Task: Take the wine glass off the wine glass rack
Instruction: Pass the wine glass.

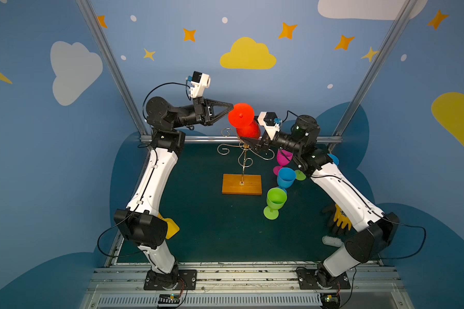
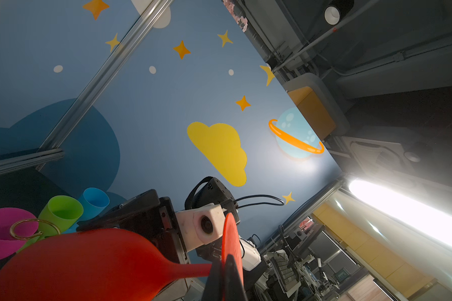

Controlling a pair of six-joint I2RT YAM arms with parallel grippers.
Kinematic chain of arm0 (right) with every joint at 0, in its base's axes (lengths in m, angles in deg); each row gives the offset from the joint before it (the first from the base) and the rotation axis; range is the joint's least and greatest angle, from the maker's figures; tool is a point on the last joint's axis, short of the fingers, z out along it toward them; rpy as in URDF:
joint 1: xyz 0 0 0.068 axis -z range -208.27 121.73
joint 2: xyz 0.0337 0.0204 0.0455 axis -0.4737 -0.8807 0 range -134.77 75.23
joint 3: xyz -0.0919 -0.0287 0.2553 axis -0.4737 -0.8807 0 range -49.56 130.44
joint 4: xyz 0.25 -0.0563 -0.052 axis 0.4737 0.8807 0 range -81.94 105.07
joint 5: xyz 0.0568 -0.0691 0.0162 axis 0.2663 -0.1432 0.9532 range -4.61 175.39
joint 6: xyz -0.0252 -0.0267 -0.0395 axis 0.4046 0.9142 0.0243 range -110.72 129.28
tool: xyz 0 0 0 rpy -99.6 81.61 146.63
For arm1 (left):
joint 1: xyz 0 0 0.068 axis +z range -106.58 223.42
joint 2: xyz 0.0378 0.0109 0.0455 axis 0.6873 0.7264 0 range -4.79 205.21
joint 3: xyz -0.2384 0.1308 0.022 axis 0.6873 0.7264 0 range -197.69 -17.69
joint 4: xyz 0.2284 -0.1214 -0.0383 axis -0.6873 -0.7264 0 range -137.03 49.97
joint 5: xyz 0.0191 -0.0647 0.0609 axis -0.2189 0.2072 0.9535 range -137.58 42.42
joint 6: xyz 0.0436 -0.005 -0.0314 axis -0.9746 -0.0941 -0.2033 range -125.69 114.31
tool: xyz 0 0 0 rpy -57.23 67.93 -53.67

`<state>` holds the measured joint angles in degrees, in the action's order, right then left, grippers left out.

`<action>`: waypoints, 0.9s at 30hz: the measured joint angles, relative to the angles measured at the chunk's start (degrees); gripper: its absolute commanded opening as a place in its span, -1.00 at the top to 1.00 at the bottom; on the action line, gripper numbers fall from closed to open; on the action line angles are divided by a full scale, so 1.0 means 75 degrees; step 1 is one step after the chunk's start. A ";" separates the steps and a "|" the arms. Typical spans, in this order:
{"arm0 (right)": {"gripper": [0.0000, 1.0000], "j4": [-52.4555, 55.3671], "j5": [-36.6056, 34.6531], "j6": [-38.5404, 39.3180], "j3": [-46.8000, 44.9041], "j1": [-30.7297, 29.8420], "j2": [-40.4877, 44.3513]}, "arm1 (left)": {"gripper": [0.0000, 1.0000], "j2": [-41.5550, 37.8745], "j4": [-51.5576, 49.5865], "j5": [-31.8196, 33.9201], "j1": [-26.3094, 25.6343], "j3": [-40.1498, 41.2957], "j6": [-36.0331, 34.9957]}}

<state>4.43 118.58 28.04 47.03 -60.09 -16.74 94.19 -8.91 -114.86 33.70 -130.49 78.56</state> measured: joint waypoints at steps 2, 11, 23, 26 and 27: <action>-0.31 0.0052 -0.0029 -0.0017 0.0000 -0.0032 0.0003 | 0.95 0.0000 -0.0003 0.0017 0.0000 0.0000 0.0000; 0.00 0.0437 -0.0437 -0.0277 -0.0268 -0.0172 0.0356 | 0.18 0.0006 -0.0379 0.0067 0.0047 -0.0082 -0.0490; 0.11 0.2617 -0.1457 -0.1207 -0.0303 -0.0224 0.1530 | -0.20 -0.0466 -0.1696 0.1102 0.0612 0.0545 -0.3882; 0.13 0.3593 -0.1714 -0.1559 0.0195 -0.0224 0.1536 | -0.18 -0.1075 -0.1789 0.1728 0.0495 0.1740 -0.5861; 0.14 0.3899 -0.1769 -0.1652 0.0367 -0.0224 0.1521 | -0.18 -0.1230 -0.1722 0.1874 0.0440 0.2072 -0.6368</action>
<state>33.67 105.31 15.65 49.79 -61.77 -5.33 84.97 -21.83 -100.81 37.00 -114.95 30.80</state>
